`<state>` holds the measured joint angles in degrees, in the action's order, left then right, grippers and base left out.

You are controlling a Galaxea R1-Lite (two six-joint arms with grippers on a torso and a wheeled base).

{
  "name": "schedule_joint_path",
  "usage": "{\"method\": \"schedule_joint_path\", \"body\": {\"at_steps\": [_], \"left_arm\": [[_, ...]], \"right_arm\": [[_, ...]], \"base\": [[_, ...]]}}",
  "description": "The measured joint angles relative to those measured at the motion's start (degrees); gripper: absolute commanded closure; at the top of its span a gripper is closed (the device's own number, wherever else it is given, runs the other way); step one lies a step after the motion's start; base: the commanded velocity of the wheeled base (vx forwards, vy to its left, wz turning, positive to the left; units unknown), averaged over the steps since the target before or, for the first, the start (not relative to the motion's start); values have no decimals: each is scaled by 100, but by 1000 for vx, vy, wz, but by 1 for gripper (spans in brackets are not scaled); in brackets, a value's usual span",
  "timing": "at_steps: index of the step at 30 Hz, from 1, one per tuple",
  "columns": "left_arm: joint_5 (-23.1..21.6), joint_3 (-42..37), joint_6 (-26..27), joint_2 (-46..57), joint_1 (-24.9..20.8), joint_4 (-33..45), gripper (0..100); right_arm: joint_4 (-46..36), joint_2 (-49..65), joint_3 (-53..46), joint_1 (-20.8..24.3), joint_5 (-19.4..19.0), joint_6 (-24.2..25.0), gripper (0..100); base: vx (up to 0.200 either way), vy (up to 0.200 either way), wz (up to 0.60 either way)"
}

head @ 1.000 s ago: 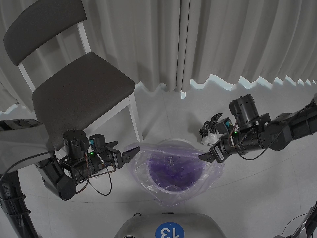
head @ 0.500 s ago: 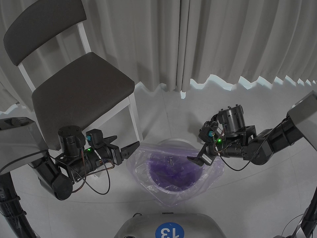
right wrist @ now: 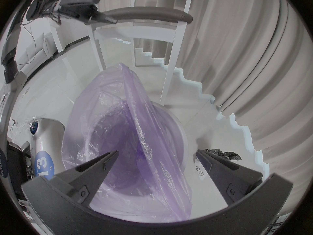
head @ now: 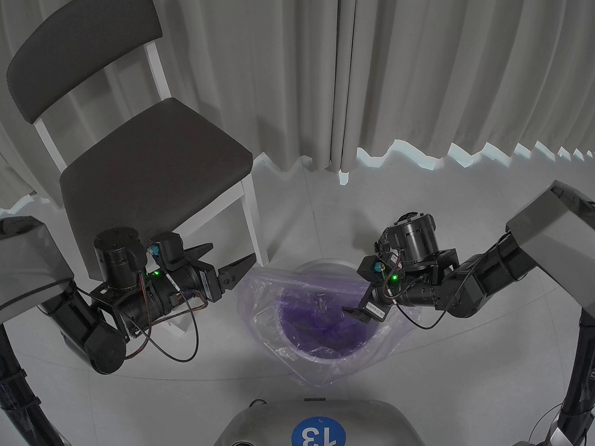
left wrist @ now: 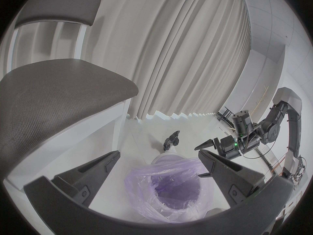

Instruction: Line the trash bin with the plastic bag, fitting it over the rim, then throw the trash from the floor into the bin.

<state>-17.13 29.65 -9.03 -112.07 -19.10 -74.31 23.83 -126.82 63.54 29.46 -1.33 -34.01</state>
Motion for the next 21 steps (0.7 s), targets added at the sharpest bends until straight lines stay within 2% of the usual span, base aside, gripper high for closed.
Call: {"method": "schedule_joint_path", "body": {"at_steps": [5,6,21], "left_arm": [[5,0,6,9,22,-2,0],[5,0,6,9,28,-2,0],[-6,-74,61,30,50,-62,0]], "right_arm": [[-30,-308,324,-111,2,-9,0],[-38,-352,369,-130,2,-20,100],[-62,-752,877,-445,29,-112,100]], "base": [[0,0,0],[0,0,0],[0,0,0]]}}
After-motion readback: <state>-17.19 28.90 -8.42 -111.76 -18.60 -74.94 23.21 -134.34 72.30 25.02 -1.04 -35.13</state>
